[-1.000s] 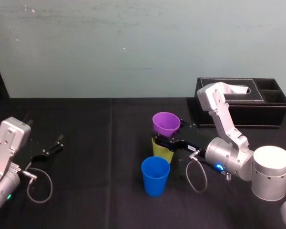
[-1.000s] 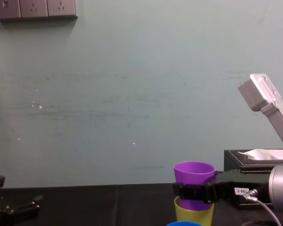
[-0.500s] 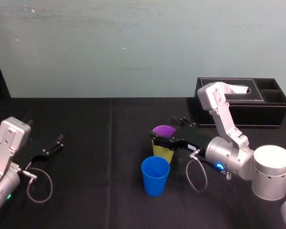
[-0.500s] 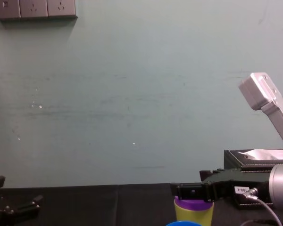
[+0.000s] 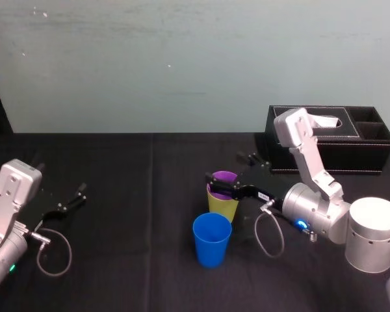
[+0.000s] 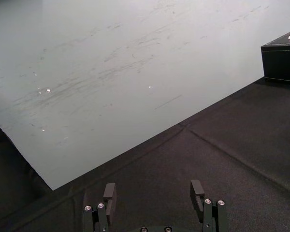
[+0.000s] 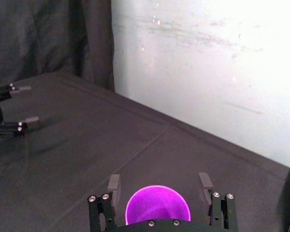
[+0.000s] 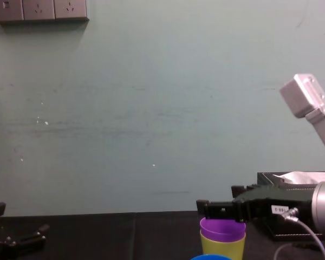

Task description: Stack the three plastic cups sequentially using one hand.

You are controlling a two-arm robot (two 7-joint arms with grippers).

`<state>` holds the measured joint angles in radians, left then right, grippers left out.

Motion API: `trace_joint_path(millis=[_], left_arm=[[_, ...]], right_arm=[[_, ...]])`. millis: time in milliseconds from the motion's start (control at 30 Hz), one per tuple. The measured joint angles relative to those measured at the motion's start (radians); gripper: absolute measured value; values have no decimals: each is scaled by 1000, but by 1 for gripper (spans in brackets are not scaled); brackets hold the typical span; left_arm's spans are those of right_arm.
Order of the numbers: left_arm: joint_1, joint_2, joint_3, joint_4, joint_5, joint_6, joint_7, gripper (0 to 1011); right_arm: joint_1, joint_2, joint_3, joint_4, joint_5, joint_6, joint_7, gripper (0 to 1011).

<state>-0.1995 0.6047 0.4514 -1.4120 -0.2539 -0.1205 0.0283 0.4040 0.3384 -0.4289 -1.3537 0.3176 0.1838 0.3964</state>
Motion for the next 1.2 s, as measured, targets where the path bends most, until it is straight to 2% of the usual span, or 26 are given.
trace_joint_path(millis=[133, 233, 267, 367, 400, 567, 800, 1000, 1200], left_arm=[[0, 0, 0, 0, 0, 0, 0, 1000], [0, 0, 0, 0, 0, 0, 0, 1000], [0, 0, 0, 0, 0, 0, 0, 1000], [0, 0, 0, 0, 0, 0, 0, 1000], [0, 0, 0, 0, 0, 0, 0, 1000], [0, 0, 0, 0, 0, 0, 0, 1000], [0, 0, 0, 0, 0, 0, 0, 1000], [0, 0, 0, 0, 0, 0, 0, 1000], [0, 0, 0, 0, 0, 0, 0, 1000]], right_arm=[[-17, 9, 12, -31, 1, -3, -2, 1004], [-56, 31, 35, -91, 15, 4, -9, 1004], [-56, 31, 35, -91, 15, 4, -9, 1004], [-113, 66, 64, -163, 37, 16, -11, 1004], [-113, 66, 64, -163, 37, 16, -11, 1004], [-220, 139, 110, -263, 78, 31, -8, 1004], [-346, 219, 158, -348, 143, 37, 15, 1004], [-416, 269, 161, -376, 168, 24, 34, 1004], [-435, 288, 134, -367, 166, -3, 49, 1004]])
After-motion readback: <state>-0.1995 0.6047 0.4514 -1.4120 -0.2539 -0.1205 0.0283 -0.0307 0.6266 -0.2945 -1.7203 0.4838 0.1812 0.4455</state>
